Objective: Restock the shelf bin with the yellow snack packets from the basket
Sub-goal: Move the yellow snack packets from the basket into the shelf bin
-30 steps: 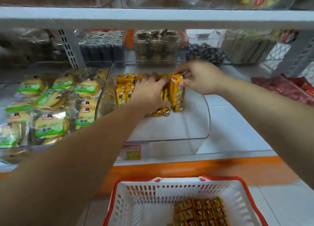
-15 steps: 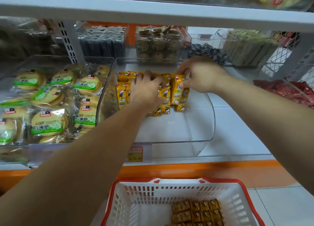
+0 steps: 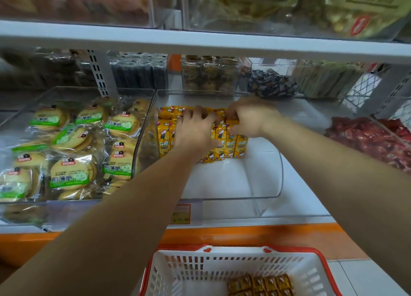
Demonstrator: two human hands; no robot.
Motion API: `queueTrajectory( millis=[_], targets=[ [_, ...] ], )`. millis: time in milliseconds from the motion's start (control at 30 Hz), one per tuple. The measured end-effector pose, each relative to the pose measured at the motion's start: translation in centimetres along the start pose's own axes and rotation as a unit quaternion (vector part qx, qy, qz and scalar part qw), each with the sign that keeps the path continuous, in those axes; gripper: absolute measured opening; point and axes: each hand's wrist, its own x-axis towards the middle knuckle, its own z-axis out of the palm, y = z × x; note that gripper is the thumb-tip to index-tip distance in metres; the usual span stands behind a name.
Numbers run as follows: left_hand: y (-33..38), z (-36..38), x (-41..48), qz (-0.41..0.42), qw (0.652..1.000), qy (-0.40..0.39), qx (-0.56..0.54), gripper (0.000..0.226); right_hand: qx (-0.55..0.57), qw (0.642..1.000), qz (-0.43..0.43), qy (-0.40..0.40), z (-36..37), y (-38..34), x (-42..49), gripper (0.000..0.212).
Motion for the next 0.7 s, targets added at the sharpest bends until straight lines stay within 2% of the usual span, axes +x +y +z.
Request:
queueTrajectory(
  millis=[133, 233, 300, 433, 533, 700],
  targets=[
    [0.6, -1.7, 0.3, 0.000, 0.999, -0.044, 0.020, 0.075, 0.164, 0.981, 0.055, 0.092, -1.0, 0.4, -2.7, 0.035],
    [1.5, -4.9, -0.6, -0.002, 0.997, -0.072, -0.011, 0.068, 0.216, 0.965, 0.064, 0.135, -1.8, 0.3, -6.7, 0.030],
    [2.2, -7.6, -2.8, 0.006, 0.994, -0.084, -0.070, 0.058, 0.243, 0.958, 0.064, 0.140, -2.4, -0.1, -10.0, 0.025],
    [3.6, -12.2, -10.6, 0.068, 0.978, -0.112, -0.165, 0.034, 0.275, 0.952, 0.053, 0.125, -2.5, -1.2, -17.5, 0.019],
    [4.5, -13.4, -16.4, 0.120, 0.957, -0.198, -0.174, 0.027, 0.274, 0.955, 0.036, 0.104, -1.1, -1.8, -22.2, 0.016],
    [5.4, -9.3, -22.0, 0.165, 0.919, -0.354, -0.050, 0.037, 0.246, 0.969, 0.035, -0.007, 4.8, -2.7, -26.3, 0.012]
  ],
)
